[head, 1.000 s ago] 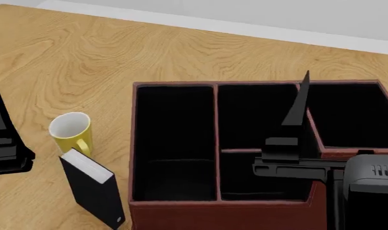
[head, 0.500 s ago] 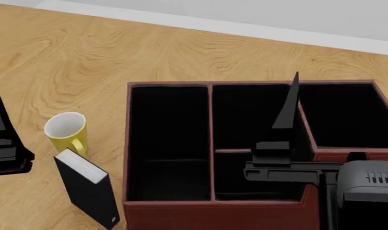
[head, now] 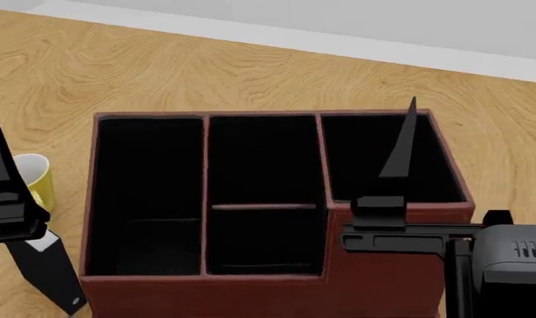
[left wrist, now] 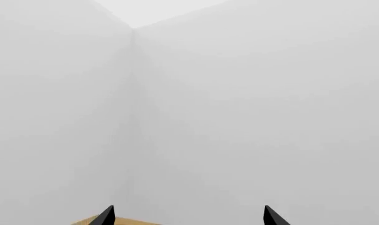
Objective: Pick up the book and place it in the back compartment of the caddy.
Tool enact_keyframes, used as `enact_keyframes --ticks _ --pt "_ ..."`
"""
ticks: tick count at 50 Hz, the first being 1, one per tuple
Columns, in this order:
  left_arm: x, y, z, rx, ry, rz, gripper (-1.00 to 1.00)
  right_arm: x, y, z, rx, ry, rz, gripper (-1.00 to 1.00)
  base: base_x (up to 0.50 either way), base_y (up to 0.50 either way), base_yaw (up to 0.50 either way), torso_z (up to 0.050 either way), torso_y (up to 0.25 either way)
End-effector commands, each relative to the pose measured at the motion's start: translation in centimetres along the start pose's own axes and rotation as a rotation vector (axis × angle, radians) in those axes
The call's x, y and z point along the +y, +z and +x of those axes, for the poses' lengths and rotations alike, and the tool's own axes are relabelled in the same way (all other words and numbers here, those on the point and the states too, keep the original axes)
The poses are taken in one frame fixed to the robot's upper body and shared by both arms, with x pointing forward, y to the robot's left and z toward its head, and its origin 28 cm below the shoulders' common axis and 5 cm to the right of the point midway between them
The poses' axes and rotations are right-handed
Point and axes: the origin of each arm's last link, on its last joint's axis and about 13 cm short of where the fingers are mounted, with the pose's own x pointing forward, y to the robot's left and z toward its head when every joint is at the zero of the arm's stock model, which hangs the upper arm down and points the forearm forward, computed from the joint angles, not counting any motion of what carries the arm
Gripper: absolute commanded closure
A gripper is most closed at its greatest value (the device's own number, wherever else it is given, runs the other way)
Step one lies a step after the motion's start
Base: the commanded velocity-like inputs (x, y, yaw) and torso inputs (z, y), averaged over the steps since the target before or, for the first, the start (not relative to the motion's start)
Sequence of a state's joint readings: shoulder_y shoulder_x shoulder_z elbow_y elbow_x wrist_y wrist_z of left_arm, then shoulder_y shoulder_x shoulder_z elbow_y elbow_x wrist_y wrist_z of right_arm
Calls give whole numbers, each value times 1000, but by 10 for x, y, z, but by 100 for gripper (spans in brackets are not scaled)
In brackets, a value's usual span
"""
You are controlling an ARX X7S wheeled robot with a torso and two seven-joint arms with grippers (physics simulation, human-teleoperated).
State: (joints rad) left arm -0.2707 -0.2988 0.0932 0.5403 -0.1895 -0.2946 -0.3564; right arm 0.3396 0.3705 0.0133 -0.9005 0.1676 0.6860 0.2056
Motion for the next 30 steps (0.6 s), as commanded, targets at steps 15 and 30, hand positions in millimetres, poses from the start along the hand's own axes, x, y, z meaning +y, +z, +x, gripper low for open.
enact_keyframes --ticks 15,30 --pt "3 0 4 19 -5 -23 -100 -1 3 -4 -16 -15 29 -100 249 68 0 0 1" --pt "2 3 3 14 14 -35 -100 0 4 -3 -16 -11 34 -100 0 0 0 0 0"
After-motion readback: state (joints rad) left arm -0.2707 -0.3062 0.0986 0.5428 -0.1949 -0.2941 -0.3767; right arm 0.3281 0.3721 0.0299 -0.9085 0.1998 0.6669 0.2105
